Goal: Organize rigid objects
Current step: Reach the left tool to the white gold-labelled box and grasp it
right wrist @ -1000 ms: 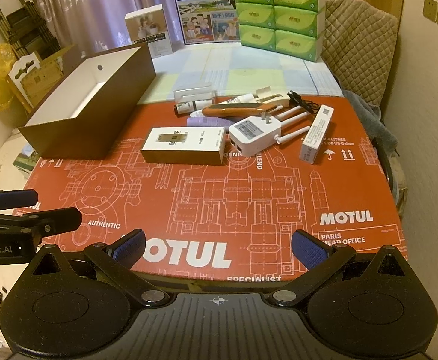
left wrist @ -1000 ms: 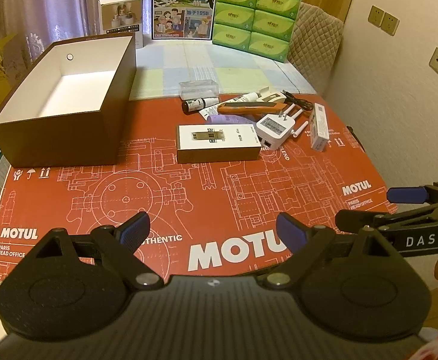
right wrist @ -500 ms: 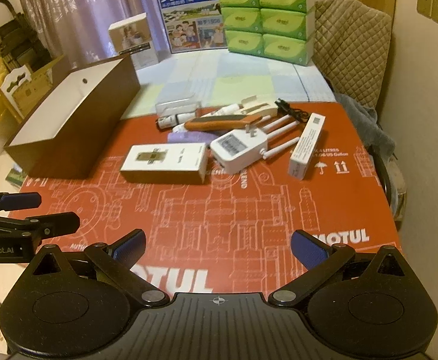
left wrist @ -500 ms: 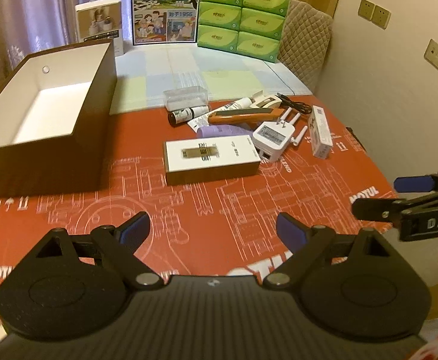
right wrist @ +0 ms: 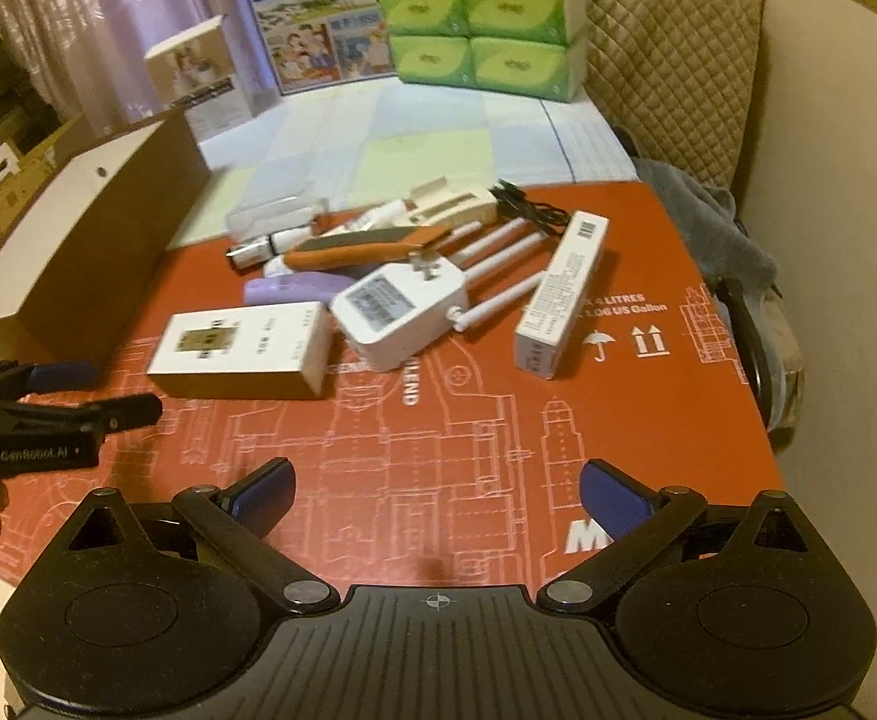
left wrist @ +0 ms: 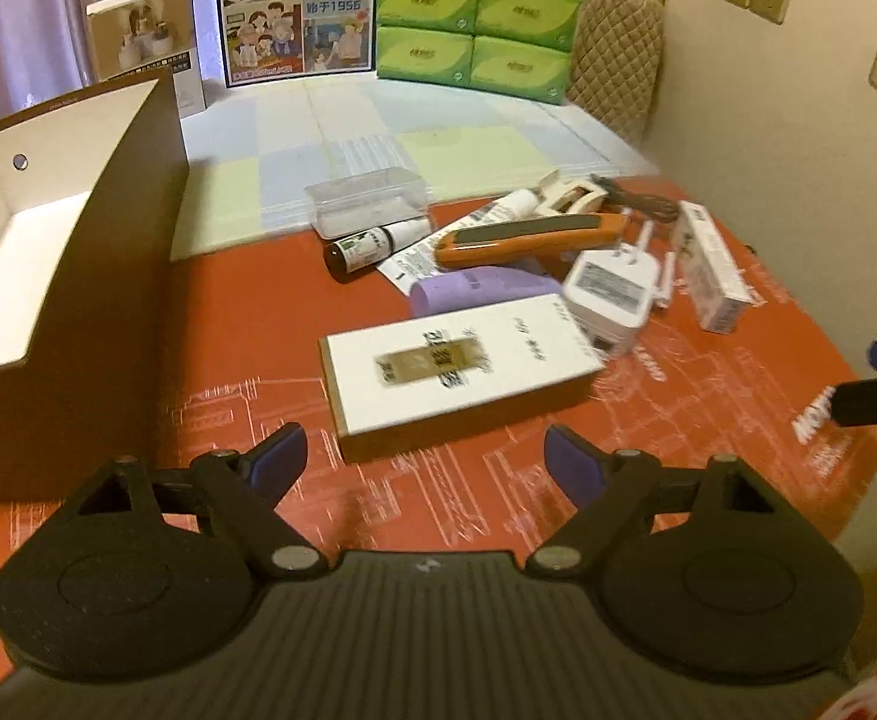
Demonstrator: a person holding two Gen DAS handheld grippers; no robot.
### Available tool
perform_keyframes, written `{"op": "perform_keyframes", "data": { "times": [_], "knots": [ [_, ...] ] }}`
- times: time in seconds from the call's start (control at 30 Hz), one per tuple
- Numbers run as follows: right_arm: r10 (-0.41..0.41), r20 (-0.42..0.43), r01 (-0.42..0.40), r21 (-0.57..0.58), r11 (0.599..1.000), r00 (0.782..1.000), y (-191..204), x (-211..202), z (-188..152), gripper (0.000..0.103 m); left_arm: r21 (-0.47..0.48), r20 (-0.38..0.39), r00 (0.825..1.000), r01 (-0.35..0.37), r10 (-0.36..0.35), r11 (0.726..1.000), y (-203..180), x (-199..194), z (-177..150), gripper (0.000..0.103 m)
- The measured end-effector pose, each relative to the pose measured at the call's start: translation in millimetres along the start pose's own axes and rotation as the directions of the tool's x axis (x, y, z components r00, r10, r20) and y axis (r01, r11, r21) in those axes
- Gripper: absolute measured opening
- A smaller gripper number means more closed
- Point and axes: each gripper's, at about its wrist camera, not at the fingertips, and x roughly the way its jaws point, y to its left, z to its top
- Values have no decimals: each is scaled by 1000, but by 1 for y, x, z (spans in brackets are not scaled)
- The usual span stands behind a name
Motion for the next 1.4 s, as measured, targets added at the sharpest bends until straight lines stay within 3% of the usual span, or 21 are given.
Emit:
{"op": "perform_keyframes", "data": {
  "times": [0.2, 0.57, 0.8, 1.07, 1.3, 1.4],
  "knots": [
    [-18, -30, 18, 28, 999, 999, -17, 11, 5, 99, 5, -13, 1000, 14, -14, 1000, 7, 24, 4, 80],
    [-38, -55, 40, 50, 998, 998, -33, 19, 10, 99, -3, -18, 998, 68, -68, 998, -11, 28, 2, 76],
    [-46, -61, 50, 65, 997, 997, -38, 19, 8, 99, 66, -56, 978, 202, -199, 977, -40, 13, -14, 76],
    [-64, -56, 69, 88, 994, 996, -50, 14, 6, 99, 180, -11, 992, 123, -123, 976, -34, 20, 14, 76],
    [-69, -57, 75, 96, 993, 996, -55, 11, 3, 99, 260, -71, 992, 122, -107, 958, -50, 46, 15, 78],
    [-72, -57, 78, 108, 991, 996, -60, 10, 3, 99, 232, -88, 984, 169, -152, 958, -58, 39, 10, 78]
  ]
}}
